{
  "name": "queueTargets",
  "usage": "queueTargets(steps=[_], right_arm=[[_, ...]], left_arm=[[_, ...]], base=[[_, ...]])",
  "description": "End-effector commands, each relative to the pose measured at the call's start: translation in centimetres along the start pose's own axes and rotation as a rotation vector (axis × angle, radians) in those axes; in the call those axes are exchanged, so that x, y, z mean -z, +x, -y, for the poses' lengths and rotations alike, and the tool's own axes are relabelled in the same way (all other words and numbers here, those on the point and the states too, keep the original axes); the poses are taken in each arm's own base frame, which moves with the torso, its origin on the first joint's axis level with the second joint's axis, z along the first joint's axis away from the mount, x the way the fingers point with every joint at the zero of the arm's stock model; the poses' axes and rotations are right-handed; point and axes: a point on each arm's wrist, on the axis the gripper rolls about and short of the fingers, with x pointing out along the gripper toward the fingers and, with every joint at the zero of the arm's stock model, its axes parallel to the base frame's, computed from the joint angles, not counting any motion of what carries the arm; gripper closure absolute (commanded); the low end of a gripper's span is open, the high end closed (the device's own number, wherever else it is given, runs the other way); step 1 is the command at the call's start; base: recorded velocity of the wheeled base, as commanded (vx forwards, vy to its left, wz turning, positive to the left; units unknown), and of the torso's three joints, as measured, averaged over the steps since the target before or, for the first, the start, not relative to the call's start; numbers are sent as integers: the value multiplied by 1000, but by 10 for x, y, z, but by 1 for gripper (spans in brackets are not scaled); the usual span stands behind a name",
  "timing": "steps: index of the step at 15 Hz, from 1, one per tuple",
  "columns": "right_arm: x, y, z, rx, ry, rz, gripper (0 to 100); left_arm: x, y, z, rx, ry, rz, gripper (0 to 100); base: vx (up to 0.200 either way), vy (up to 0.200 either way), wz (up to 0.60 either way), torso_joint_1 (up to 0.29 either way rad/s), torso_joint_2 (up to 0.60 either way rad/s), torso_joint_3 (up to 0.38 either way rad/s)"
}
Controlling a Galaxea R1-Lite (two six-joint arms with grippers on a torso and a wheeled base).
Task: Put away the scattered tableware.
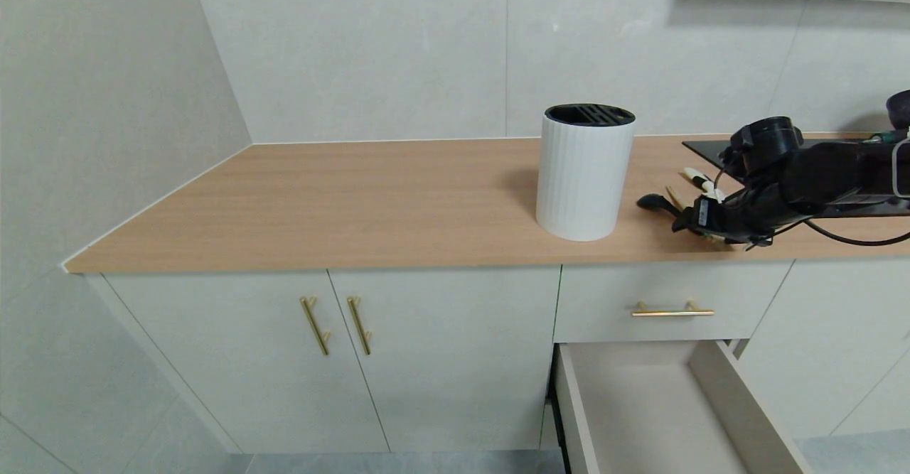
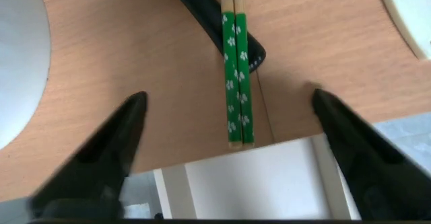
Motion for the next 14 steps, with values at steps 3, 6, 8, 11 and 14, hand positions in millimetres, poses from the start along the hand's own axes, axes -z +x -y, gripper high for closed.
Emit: queueTargets(steps=[3, 6, 8, 11, 14], right_arm=[[1, 2, 0, 2, 0, -3, 100], [0, 1, 0, 2, 0, 0, 100], [-1, -3, 0, 2, 1, 10, 100], [-12, -35, 0, -4, 21, 75, 100], [-14, -100, 4, -40, 59, 153, 100]], left_arm=[[0, 0, 0, 0, 0, 0, 0], [0, 0, 0, 0, 0, 0, 0], [0, 0, 0, 0, 0, 0, 0], [0, 0, 0, 0, 0, 0, 0], [0, 0, 0, 0, 0, 0, 0]], base=[[0, 0, 0, 0, 0, 0], [0, 0, 0, 0, 0, 0], [0, 0, 0, 0, 0, 0], [0, 0, 0, 0, 0, 0], [0, 0, 0, 0, 0, 0]])
